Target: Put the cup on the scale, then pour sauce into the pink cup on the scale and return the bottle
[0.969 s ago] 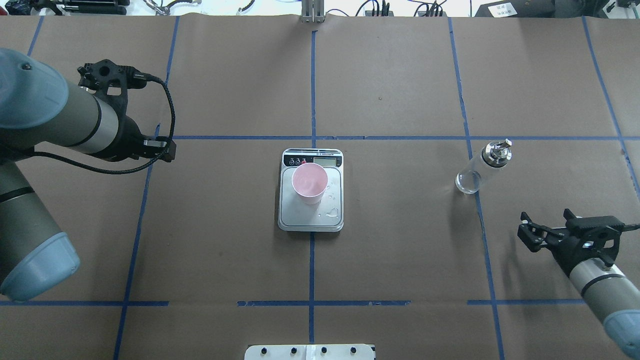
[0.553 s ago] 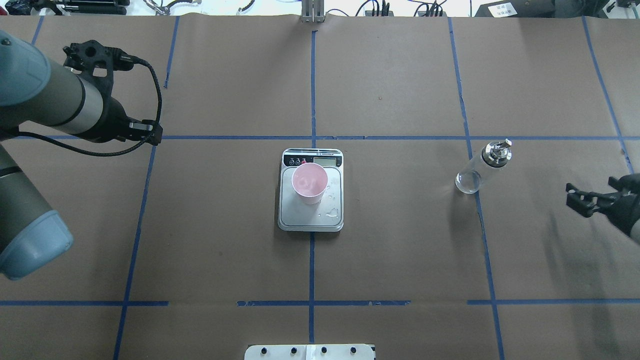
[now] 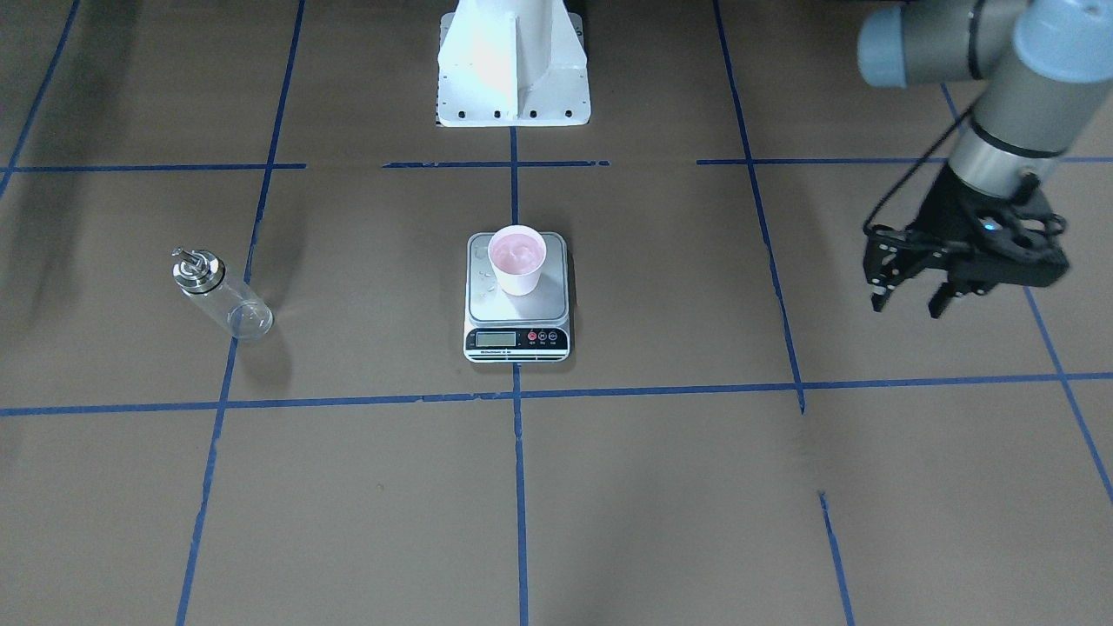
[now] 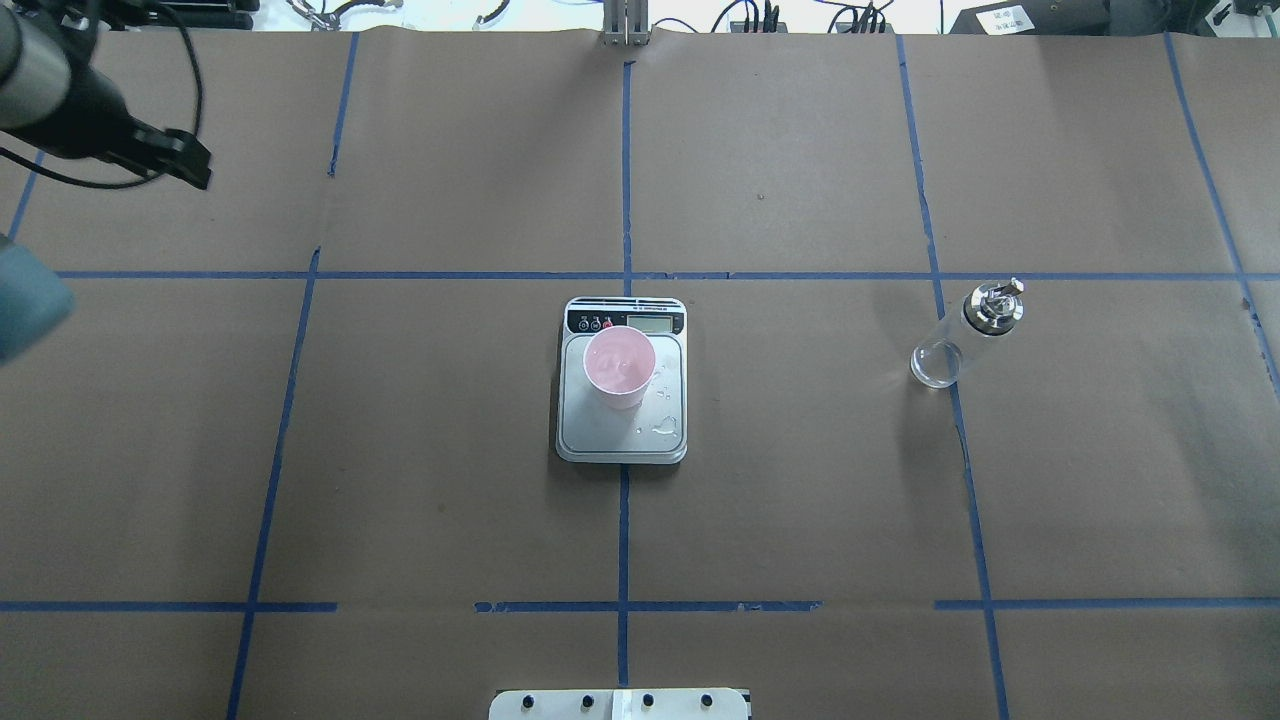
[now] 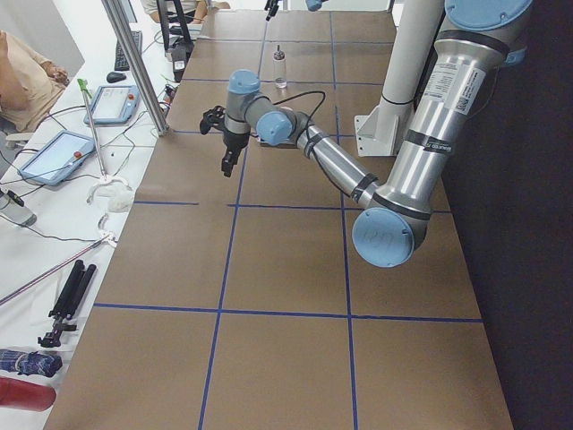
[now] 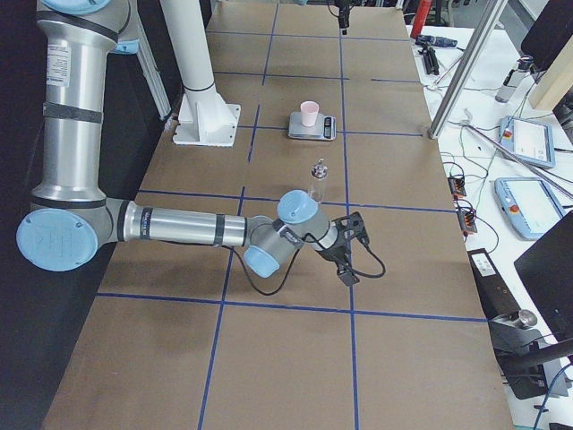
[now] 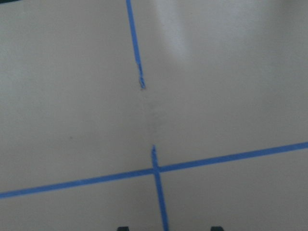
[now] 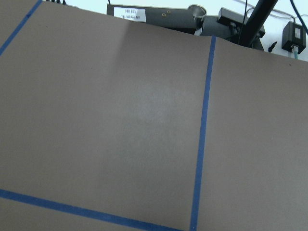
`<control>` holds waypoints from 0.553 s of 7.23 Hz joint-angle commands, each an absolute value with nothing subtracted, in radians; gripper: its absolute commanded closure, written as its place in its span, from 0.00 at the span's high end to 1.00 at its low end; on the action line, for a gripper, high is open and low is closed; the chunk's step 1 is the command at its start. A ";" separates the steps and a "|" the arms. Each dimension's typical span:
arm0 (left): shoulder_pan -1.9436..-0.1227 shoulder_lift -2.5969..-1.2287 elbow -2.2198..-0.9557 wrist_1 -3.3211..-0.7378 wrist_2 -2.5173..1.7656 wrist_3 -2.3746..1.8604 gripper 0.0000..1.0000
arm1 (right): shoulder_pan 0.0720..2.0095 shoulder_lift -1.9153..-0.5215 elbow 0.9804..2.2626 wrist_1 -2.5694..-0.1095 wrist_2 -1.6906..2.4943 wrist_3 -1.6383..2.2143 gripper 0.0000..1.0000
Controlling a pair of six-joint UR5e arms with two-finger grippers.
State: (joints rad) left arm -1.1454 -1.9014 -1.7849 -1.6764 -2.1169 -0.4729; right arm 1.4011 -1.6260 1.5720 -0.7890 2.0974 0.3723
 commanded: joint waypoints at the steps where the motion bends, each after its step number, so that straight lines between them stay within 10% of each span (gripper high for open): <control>1: -1.427 -1.893 -1.472 -1.836 -2.326 -0.086 0.66 | 1.576 -1.488 1.572 -1.253 2.342 0.046 1.00; 4: -1.558 -1.901 -1.418 -1.638 -2.372 0.061 0.69 | 1.598 -1.476 1.584 -1.689 2.376 -0.353 1.00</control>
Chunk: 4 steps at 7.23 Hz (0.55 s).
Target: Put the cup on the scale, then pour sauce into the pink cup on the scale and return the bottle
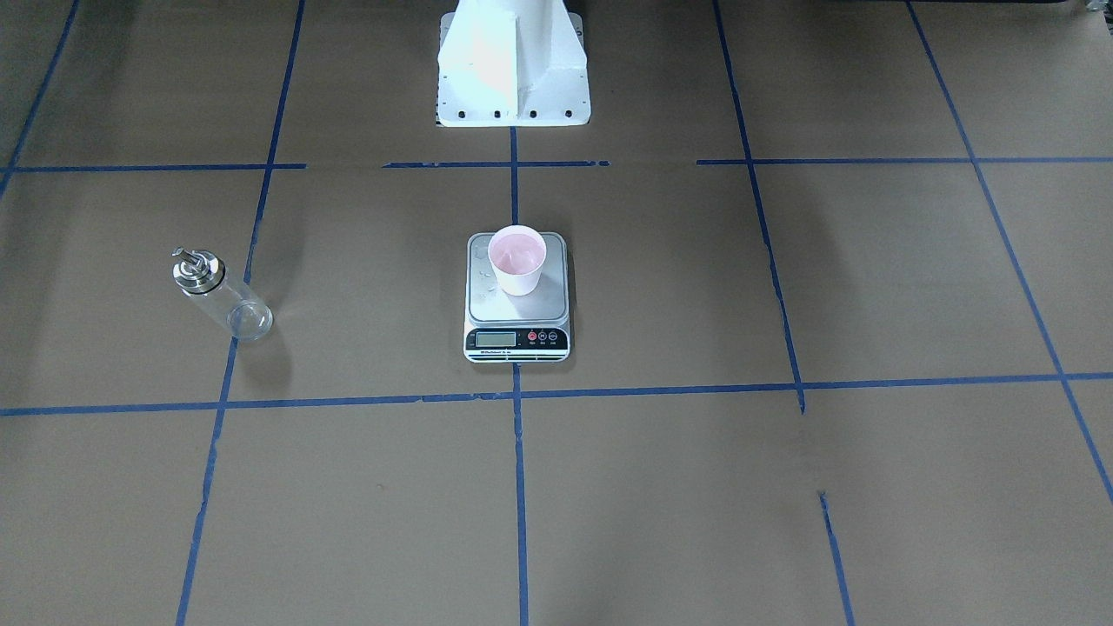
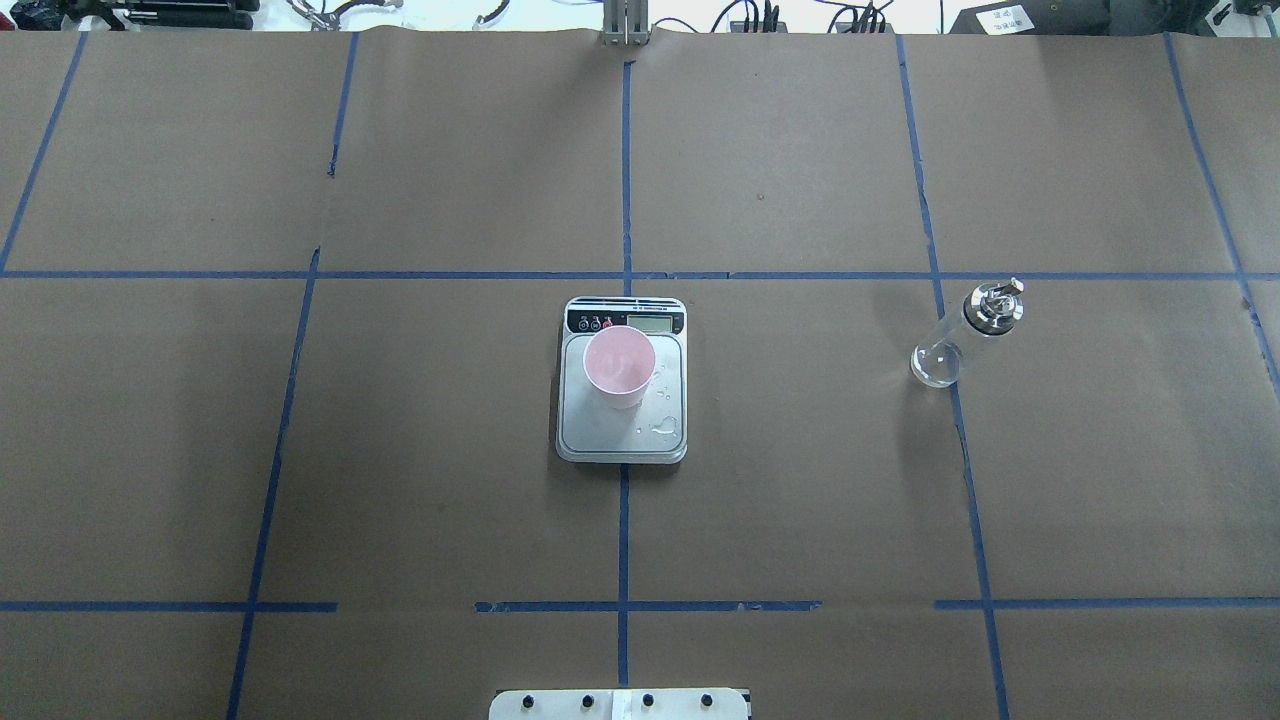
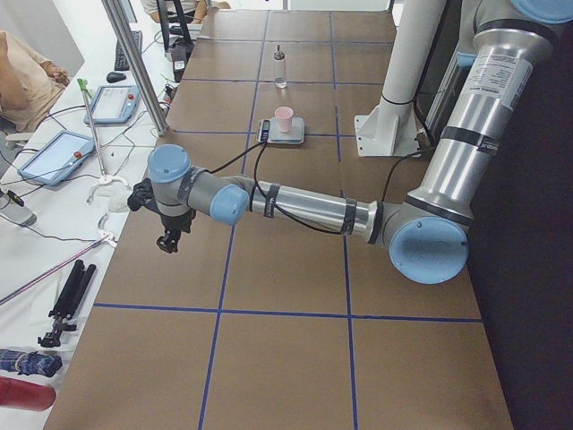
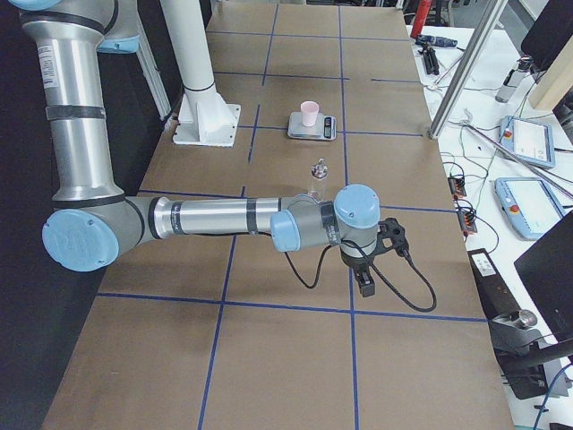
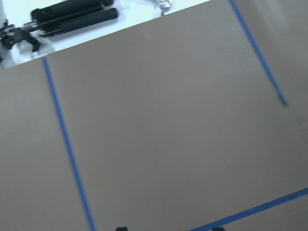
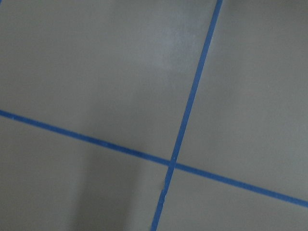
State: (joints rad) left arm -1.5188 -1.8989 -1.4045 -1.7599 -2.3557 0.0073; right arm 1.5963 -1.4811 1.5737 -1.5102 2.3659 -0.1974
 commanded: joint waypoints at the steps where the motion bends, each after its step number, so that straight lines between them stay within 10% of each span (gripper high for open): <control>1: -1.555 -1.908 -1.507 -1.426 -2.372 0.063 0.69 | 1.574 -1.467 1.621 -1.798 2.373 -0.363 1.00; 2: -1.555 -1.873 -1.667 -1.302 -2.365 0.070 0.96 | 1.578 -1.471 1.644 -1.807 2.373 -0.362 1.00; 4: -1.537 -1.674 -1.744 -1.479 -2.365 0.072 1.00 | 1.575 -1.483 1.632 -1.796 2.359 -0.345 1.00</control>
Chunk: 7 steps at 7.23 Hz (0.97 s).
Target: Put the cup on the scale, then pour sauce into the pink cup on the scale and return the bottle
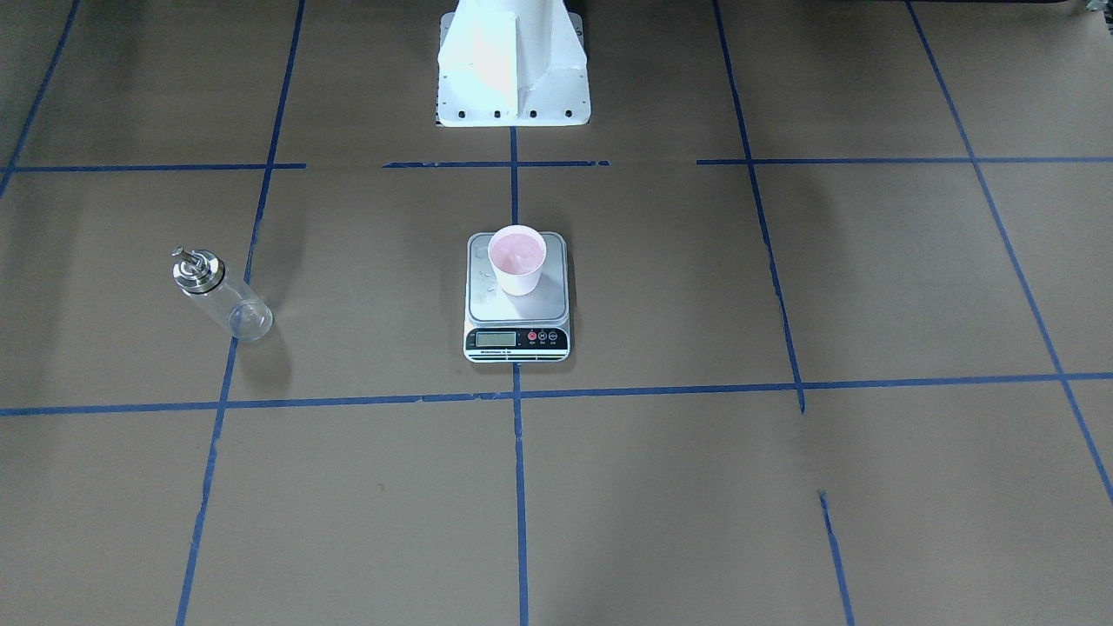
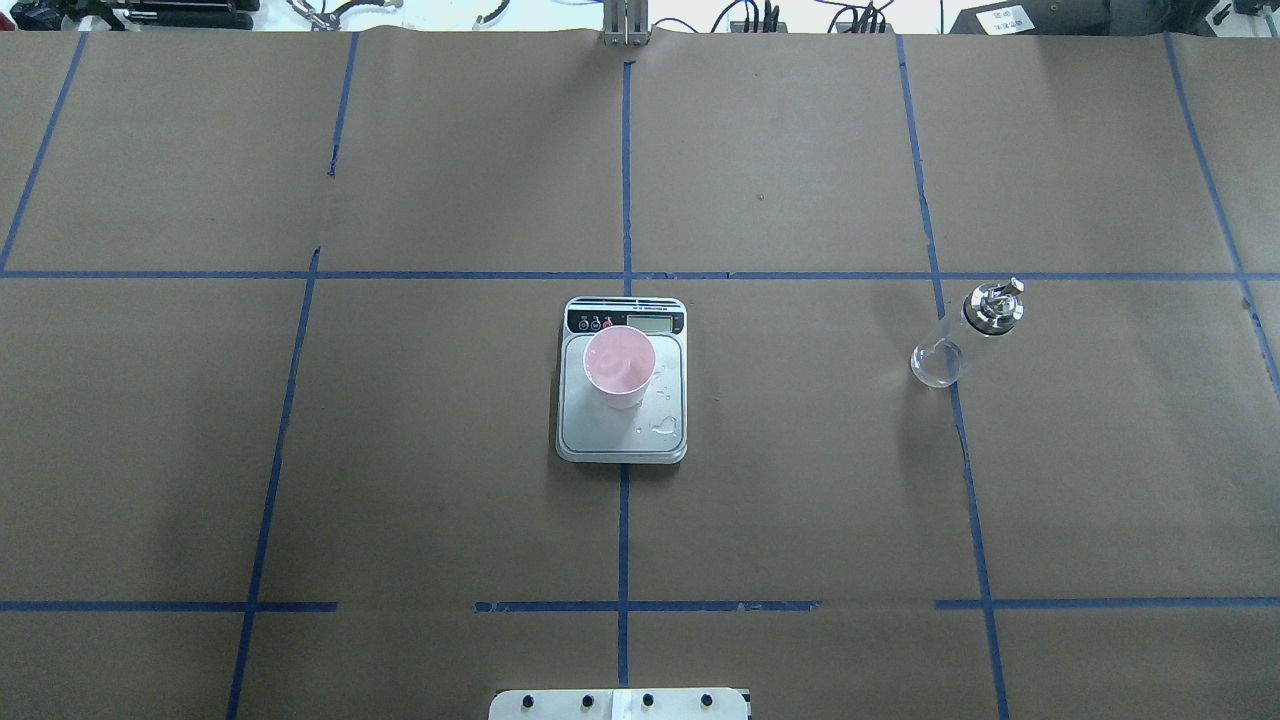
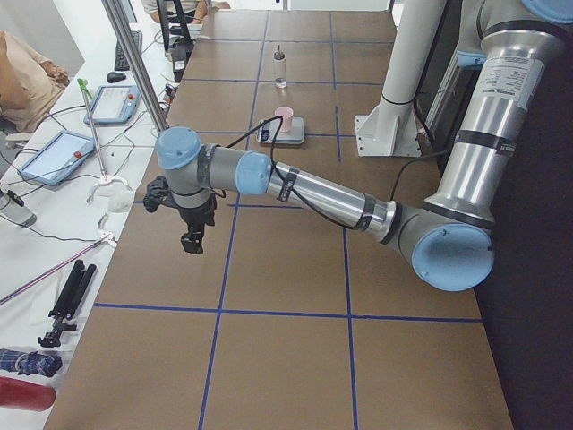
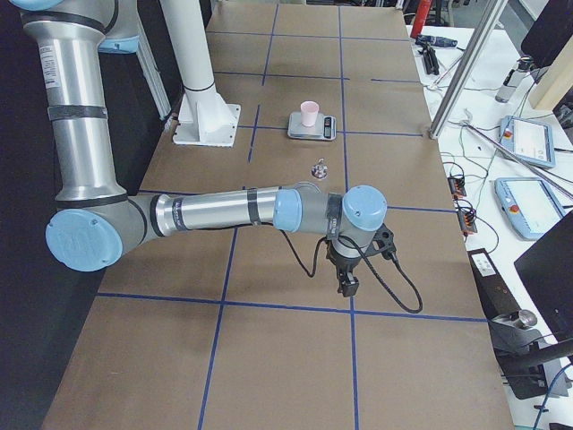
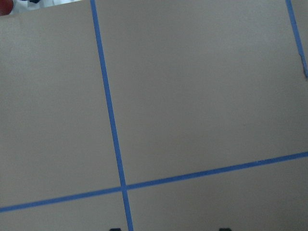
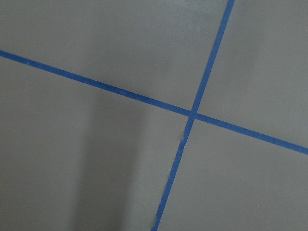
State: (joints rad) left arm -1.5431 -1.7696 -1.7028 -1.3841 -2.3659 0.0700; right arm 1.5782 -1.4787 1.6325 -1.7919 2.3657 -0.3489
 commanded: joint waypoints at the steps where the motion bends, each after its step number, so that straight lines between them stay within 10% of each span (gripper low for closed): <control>1: -1.537 -1.569 -1.730 -1.628 -2.378 0.071 1.00 | 1.569 -1.488 1.626 -1.795 2.356 -0.339 1.00; 7: -1.545 -1.612 -1.649 -1.773 -2.370 0.057 1.00 | 1.516 -1.468 1.600 -1.736 2.353 -0.331 1.00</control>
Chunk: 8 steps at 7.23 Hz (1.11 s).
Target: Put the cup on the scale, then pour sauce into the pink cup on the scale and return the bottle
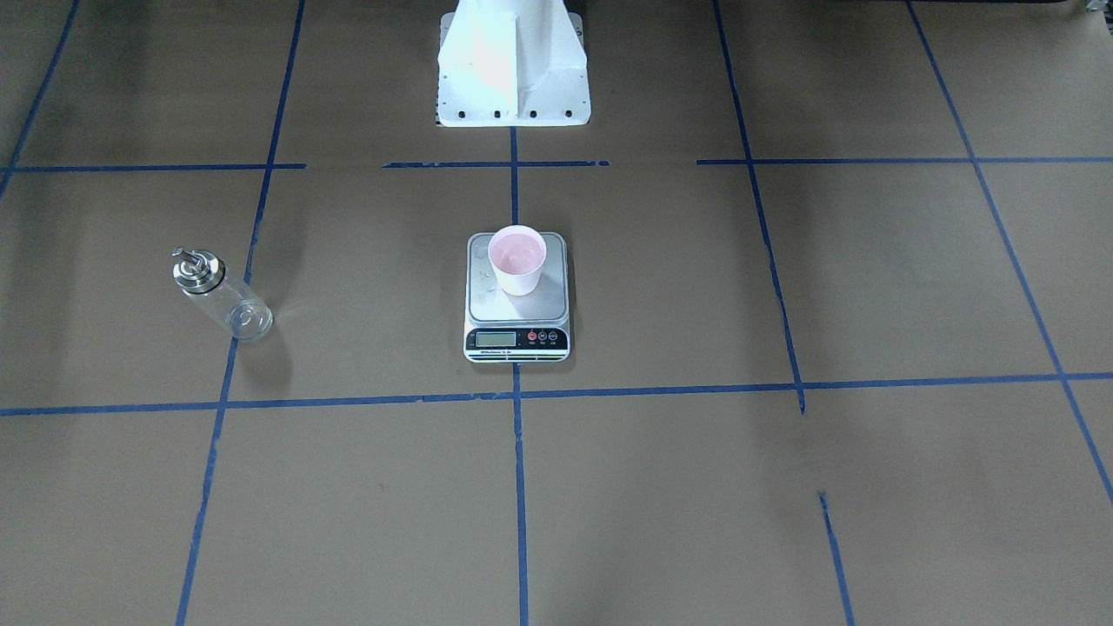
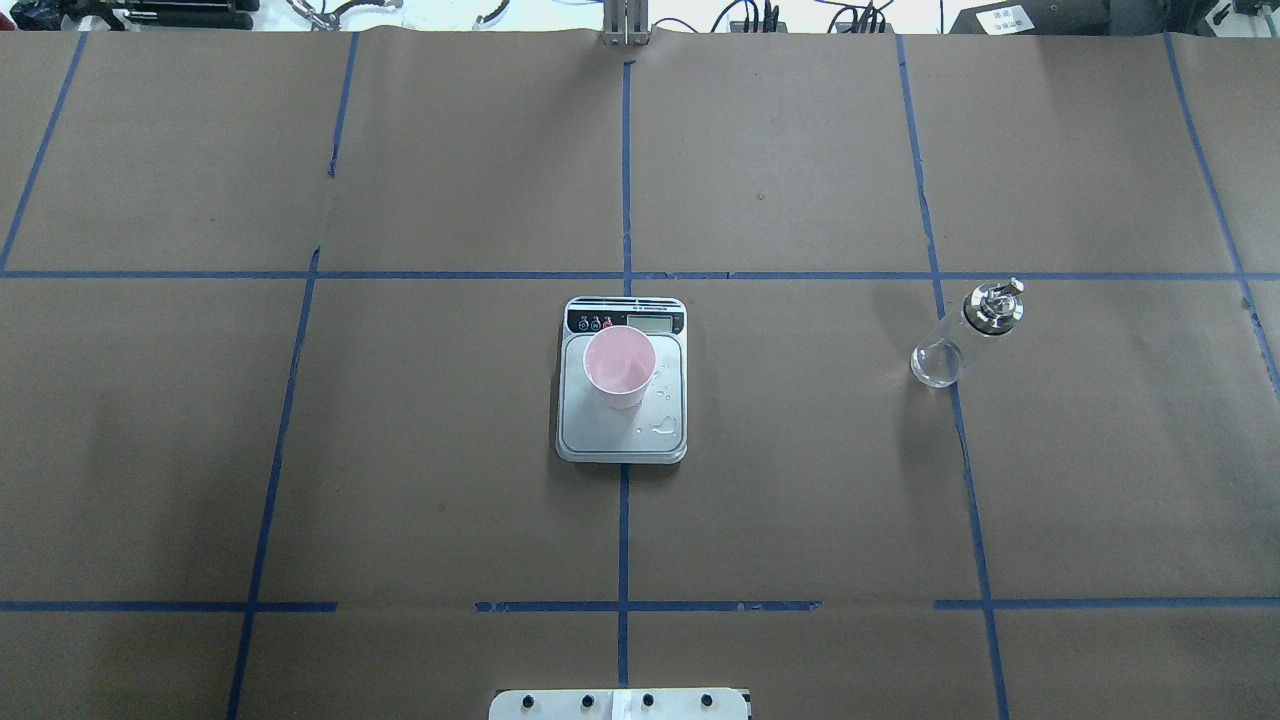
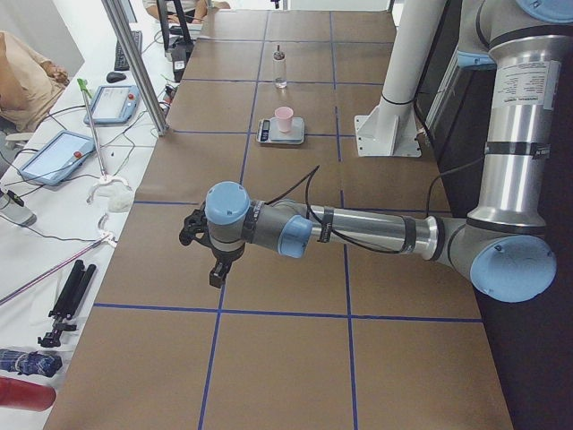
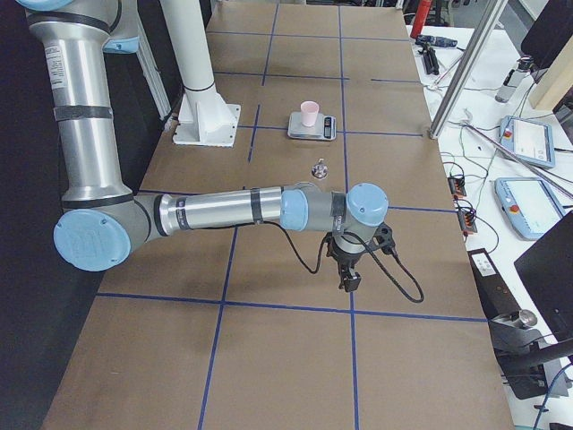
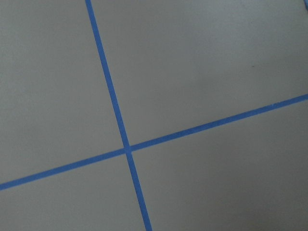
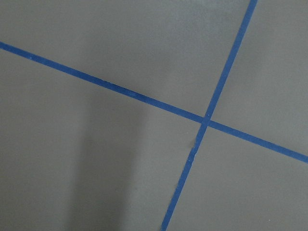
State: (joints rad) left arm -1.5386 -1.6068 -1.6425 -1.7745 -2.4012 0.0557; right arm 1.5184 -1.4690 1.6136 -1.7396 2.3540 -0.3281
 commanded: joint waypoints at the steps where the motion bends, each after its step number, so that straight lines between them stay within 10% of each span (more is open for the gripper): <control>1: -1.551 -1.583 -1.632 -1.747 -2.367 0.057 1.00 | 1.517 -1.463 1.608 -1.736 2.355 -0.328 1.00; 8: -1.548 -1.532 -1.674 -1.600 -2.341 0.057 1.00 | 1.517 -1.454 1.656 -1.735 2.361 -0.327 1.00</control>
State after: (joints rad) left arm -1.5483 -1.5323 -1.6693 -1.6050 -2.3395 0.0557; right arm 1.5175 -1.4578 1.6406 -1.7349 2.3608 -0.3255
